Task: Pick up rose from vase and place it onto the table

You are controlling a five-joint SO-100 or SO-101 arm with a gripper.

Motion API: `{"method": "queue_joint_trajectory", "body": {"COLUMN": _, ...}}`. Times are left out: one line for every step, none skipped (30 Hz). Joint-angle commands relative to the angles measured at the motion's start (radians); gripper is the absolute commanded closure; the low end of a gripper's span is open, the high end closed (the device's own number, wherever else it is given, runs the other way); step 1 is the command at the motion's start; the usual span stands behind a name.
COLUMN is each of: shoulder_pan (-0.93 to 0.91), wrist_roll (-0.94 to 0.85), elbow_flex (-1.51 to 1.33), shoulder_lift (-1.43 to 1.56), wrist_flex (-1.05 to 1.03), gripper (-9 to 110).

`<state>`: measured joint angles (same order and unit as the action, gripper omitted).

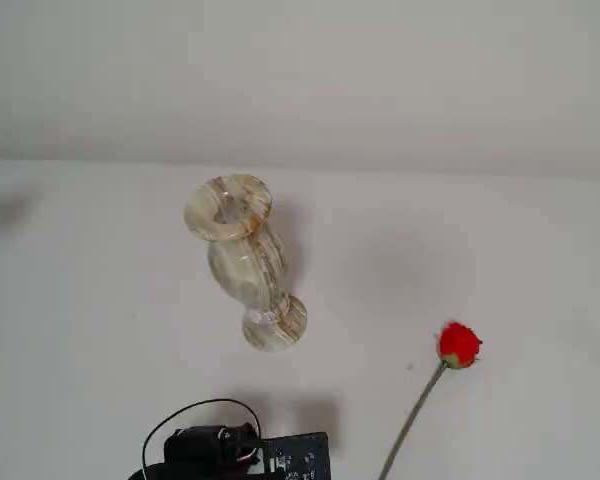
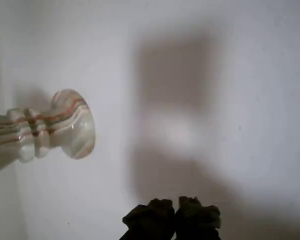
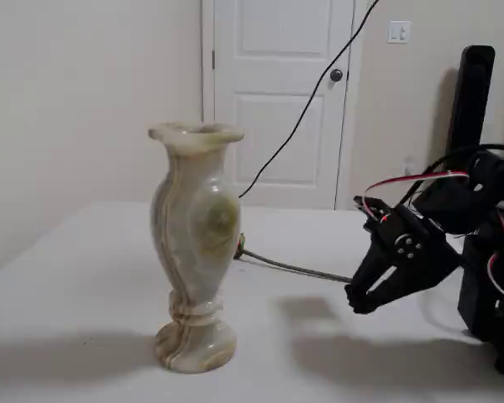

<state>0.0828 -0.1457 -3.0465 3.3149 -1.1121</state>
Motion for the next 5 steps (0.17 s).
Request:
{"method": "queue_joint_trajectory", "body": {"shoulder_pan": 0.005, "wrist_roll": 0.015, "elbow_flex": 0.006, "shoulder_lift": 0.009, "wrist_flex": 0.025, "gripper": 101}}
{"method": "queue_joint_trajectory", "body": {"shoulder_pan": 0.005, "wrist_roll": 0.015, "elbow_flex": 0.006, "shoulder_lift": 0.009, "wrist_flex": 0.025, "gripper": 101}}
{"method": "queue_joint_trajectory", "body": {"shoulder_pan": 0.005, "wrist_roll": 0.015, "elbow_flex": 0.006, "shoulder_lift": 0.009, "wrist_flex": 0.025, "gripper": 101}}
{"method": "queue_joint_trajectory", "body": {"shoulder_pan": 0.005, "wrist_roll": 0.015, "elbow_flex": 0.006, "shoulder_lift": 0.009, "wrist_flex": 0.025, "gripper": 101}}
{"method": "queue_joint_trajectory", "body": {"shoulder_pan": 0.005, "wrist_roll": 0.015, "elbow_flex": 0.006, "shoulder_lift": 0.009, "wrist_flex": 0.025, "gripper": 101}}
